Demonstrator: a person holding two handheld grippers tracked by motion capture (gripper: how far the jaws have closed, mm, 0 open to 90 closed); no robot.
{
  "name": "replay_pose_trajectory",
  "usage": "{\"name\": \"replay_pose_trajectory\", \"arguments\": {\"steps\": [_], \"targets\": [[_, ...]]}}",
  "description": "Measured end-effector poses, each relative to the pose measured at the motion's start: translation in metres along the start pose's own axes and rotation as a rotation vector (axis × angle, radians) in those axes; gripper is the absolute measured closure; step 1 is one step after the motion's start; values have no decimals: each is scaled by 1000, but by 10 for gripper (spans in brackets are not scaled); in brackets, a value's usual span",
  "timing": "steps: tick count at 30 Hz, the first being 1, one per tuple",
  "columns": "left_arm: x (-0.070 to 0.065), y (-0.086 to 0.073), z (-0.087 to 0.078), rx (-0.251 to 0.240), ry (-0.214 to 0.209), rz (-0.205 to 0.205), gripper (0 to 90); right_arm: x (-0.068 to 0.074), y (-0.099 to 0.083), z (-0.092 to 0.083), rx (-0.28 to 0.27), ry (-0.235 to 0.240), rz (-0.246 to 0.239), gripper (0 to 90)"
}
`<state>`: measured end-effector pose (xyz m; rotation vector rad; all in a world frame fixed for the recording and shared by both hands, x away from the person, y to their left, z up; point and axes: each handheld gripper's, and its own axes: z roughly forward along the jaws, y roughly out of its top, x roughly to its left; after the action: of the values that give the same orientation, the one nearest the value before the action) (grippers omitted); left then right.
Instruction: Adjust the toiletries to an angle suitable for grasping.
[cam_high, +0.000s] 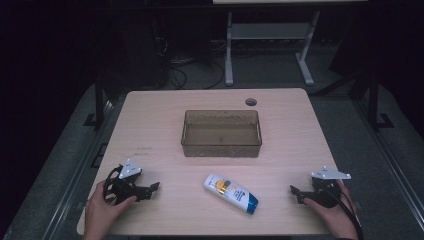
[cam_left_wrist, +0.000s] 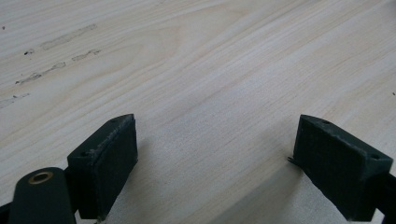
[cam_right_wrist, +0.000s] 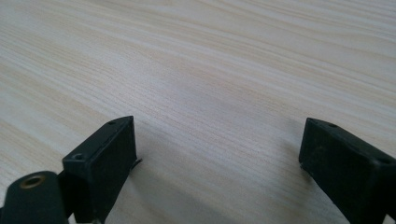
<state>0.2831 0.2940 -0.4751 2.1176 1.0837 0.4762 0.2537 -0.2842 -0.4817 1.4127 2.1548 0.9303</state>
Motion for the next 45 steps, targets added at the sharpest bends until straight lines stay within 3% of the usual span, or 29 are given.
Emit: {"name": "replay_pose_trajectory", "arguments": {"steps": [4, 14, 18, 27, 32, 45], "targets": [[0, 0, 0, 0, 0, 1, 125, 0, 0, 0, -3, -2, -1, 121], [0, 0, 0, 0, 0, 0, 126, 1, -1, -4, -21, 8, -6, 292], [0, 0, 0, 0, 0, 0, 126, 1, 1, -6, -16, 12, -3, 450], [0, 0, 0, 0, 1, 1, 126, 7, 5, -12, -23, 80, 14, 771], [0, 0, 0, 1, 1, 0, 126, 11, 8, -15, -30, 115, 16, 883], [0, 0, 0, -1, 1, 0, 126, 27, 15, -17, -26, 179, -8, 900]]}}
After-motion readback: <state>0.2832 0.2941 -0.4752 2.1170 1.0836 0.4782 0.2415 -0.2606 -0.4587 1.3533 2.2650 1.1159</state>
